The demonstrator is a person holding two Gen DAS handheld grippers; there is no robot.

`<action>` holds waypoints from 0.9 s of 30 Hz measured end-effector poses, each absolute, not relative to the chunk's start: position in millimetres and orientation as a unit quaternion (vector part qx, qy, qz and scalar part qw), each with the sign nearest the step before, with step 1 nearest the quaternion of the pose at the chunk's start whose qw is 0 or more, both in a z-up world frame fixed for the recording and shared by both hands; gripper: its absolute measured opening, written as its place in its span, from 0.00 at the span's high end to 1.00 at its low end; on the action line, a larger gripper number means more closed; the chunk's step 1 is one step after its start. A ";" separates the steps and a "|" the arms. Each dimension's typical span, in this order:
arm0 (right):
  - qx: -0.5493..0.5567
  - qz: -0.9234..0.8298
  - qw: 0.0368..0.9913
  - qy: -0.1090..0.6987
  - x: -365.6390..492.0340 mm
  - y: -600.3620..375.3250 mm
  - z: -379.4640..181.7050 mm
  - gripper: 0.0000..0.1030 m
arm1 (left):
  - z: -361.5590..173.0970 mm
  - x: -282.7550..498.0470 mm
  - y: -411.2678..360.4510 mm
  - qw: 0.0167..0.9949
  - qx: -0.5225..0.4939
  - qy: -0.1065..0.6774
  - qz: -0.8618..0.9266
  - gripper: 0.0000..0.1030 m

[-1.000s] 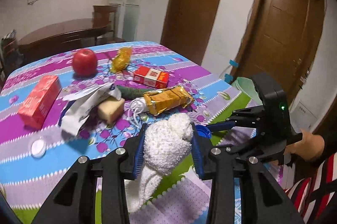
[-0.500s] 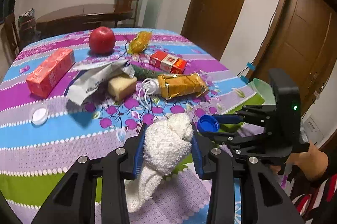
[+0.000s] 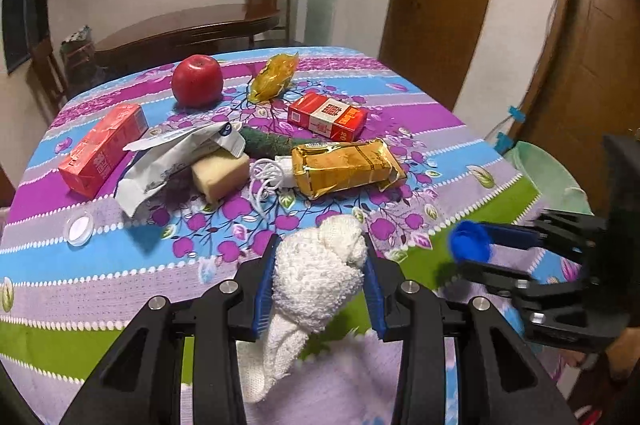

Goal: Collect trash
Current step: 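Carry the white towel and blue cap over the green bin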

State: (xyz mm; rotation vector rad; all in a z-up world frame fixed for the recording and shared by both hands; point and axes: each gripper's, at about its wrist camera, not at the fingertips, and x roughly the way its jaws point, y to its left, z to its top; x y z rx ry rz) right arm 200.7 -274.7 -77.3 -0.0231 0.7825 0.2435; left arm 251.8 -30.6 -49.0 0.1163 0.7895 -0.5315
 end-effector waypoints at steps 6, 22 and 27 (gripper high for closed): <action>-0.002 0.091 0.931 0.353 181.4 -300.0 -59.1 0.63 | -44.0 245.1 -72.1 0.903 0.078 0.363 -0.214 0.62; 0.007 -0.043 0.945 0.324 132.2 -438.9 -8.6 0.63 | -2.6 218.3 -252.1 0.899 0.155 0.292 -0.286 0.62; 0.018 -0.091 0.939 0.330 113.4 -487.9 -7.8 0.63 | 3.8 207.3 -316.1 0.889 0.181 0.275 -0.317 0.62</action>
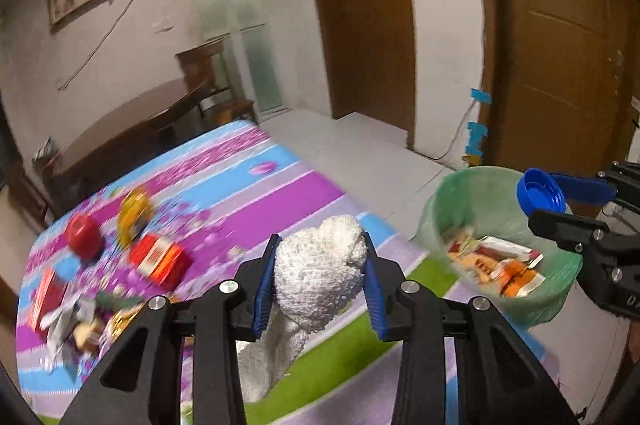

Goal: Collect trash
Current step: 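Carry the white towel and blue cap over the green bin, then open both tools to drop the towel and cap into the bin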

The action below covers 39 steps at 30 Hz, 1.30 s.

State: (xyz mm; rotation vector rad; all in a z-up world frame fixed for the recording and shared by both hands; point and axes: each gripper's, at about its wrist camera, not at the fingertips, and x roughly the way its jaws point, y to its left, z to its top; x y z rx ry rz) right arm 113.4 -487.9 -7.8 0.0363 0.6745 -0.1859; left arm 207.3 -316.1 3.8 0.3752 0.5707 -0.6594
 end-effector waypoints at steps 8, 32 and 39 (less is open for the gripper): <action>0.035 -0.148 0.924 0.349 89.7 -549.7 -12.8 0.63 | 3.3 192.1 -396.6 0.871 0.209 0.265 -0.358 0.62; 0.147 -0.149 0.898 0.388 75.7 -629.7 -20.1 0.63 | -43.7 183.8 -498.0 0.819 0.265 0.300 -0.410 0.62; 0.155 -0.145 0.891 0.401 80.7 -635.5 -21.7 0.63 | -51.2 191.1 -502.4 0.812 0.270 0.310 -0.414 0.62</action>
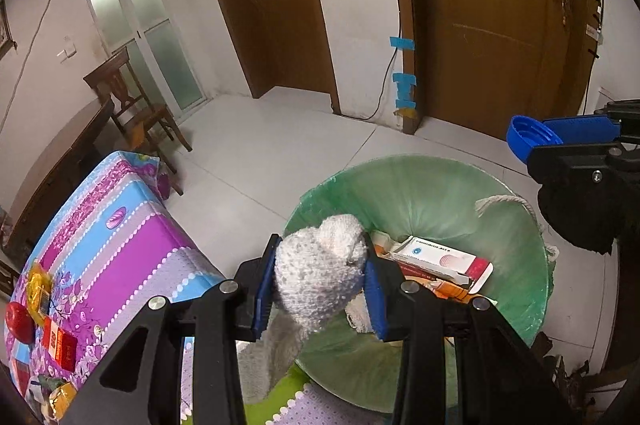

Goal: Collect trash
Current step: 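Open both tools to drop the towel and cap into the bin, then swing both tools back from the bin to the table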

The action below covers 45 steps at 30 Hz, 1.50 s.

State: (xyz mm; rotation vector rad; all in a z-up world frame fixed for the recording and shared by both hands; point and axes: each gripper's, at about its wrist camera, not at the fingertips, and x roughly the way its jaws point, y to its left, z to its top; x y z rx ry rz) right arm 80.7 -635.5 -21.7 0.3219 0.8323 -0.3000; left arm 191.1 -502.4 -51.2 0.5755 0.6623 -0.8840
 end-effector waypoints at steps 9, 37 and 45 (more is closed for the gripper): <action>0.164 -0.136 0.886 0.412 92.8 -643.0 -27.6 0.62 | -59.7 203.5 -510.7 0.795 0.272 0.334 -0.427 0.61; 0.120 -0.167 0.930 0.306 77.2 -597.3 -33.1 0.37 | -71.9 222.5 -409.2 0.855 0.191 0.345 -0.337 0.31; 0.042 -0.093 0.965 0.240 107.2 -512.2 -38.1 0.27 | -64.1 254.5 -290.5 0.892 0.119 0.360 -0.246 0.27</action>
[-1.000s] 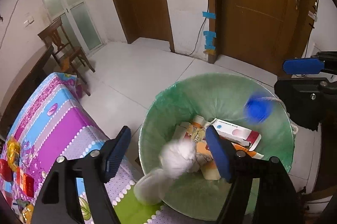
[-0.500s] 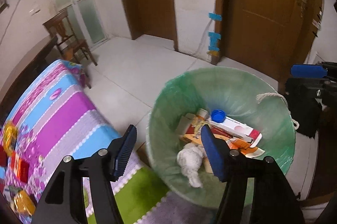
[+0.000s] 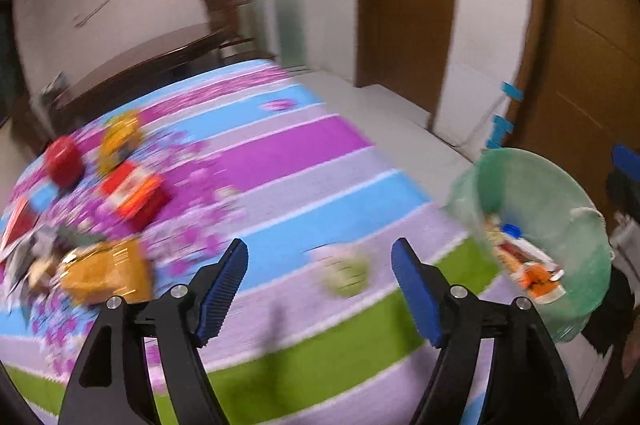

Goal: Collect trash
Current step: 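Swing both tools back from the bin to the table, then grasp the alcohol wipes packet with the left tool while right grasps the gold foil bag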

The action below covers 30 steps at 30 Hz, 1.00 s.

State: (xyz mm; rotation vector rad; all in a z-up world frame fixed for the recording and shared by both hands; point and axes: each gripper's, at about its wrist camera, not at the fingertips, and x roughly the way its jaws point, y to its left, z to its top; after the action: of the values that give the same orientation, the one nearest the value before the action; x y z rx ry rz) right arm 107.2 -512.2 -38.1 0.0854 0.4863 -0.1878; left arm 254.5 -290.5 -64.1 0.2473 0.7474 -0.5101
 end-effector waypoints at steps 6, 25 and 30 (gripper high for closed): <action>0.004 0.032 0.967 0.254 146.6 -452.0 -46.3 0.14 | -53.7 267.8 -186.0 0.905 0.104 0.358 -0.206 0.25; -0.155 0.341 0.855 0.360 280.3 -285.8 -48.9 0.05 | -31.1 393.3 59.3 0.874 0.098 0.388 -0.276 0.19; -0.192 0.380 0.813 0.396 317.9 -261.2 -57.5 0.05 | -52.4 420.1 50.0 0.855 0.115 0.404 -0.305 0.19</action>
State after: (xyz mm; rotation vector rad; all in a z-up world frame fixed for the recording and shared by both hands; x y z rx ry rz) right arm 317.9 -261.2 -57.5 -0.4091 0.8460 0.8117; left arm 420.1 50.0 -52.4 0.2428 0.8487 -0.6418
